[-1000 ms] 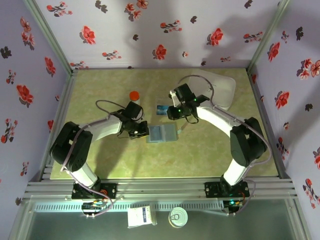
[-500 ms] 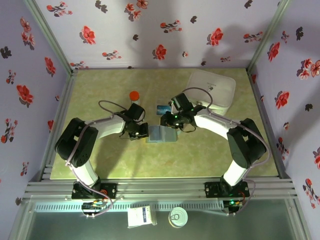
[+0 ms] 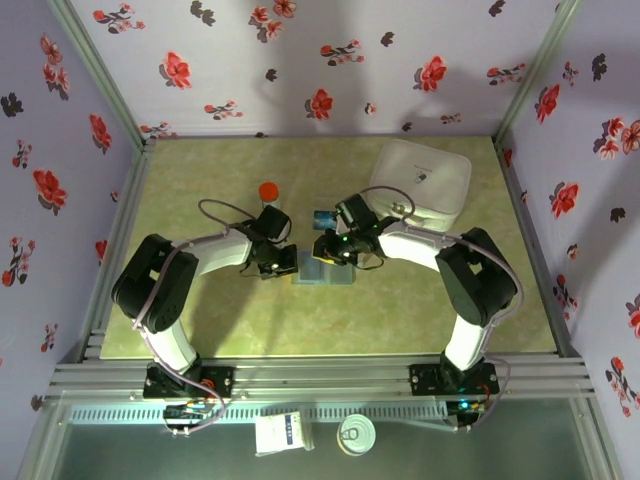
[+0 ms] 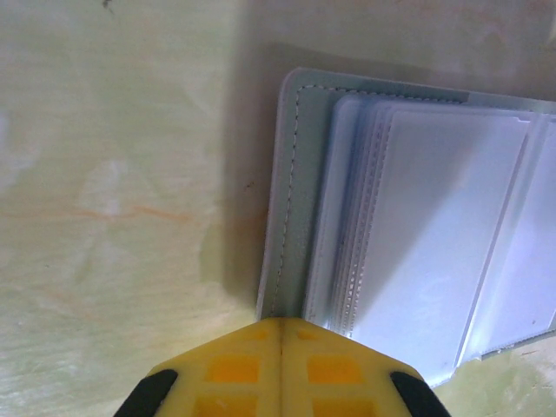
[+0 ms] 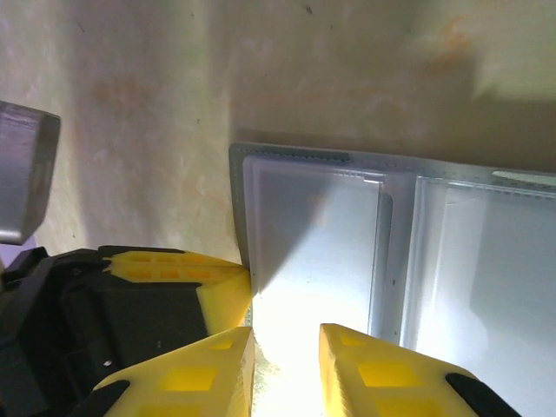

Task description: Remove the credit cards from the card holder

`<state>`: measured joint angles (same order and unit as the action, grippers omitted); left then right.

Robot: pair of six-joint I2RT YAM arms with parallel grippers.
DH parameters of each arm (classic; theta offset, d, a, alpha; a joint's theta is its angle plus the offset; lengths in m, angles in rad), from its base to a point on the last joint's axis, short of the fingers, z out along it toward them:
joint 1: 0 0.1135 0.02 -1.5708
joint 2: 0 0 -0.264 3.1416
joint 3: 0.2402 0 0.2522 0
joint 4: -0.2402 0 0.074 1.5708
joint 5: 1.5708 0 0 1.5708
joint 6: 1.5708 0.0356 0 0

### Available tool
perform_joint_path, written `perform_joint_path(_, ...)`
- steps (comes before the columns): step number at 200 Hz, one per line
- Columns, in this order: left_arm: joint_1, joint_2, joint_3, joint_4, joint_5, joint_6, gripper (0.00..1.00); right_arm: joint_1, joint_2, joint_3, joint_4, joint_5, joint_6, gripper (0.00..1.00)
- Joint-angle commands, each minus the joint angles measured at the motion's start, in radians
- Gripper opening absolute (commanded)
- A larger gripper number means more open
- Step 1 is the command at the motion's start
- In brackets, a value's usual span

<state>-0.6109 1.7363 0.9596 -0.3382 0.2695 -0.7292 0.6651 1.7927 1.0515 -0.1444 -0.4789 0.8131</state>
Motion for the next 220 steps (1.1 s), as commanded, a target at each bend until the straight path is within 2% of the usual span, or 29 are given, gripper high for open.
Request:
perform_joint_path(1,-0.004,-0.005,-0.015,-0.018,0.006,0.008,0.0,0.014,0.031,-0.012,0.053,-0.036,0.038,0.27)
perform_joint_path(70,-0.003,-0.026,-0.035,-0.028,0.019,0.012,0.0,0.031,0.086,0.014,0.019,-0.025,0.024,0.28)
perform_joint_path(137,-0.004,-0.006,-0.03,-0.039,0.017,0.018,0.0,0.03,0.037,0.006,-0.111,0.096,-0.036,0.27)
perform_joint_path(220,-0.004,-0.009,-0.018,-0.055,0.01,0.025,0.0,0.013,0.022,-0.039,-0.072,0.087,-0.032,0.25)
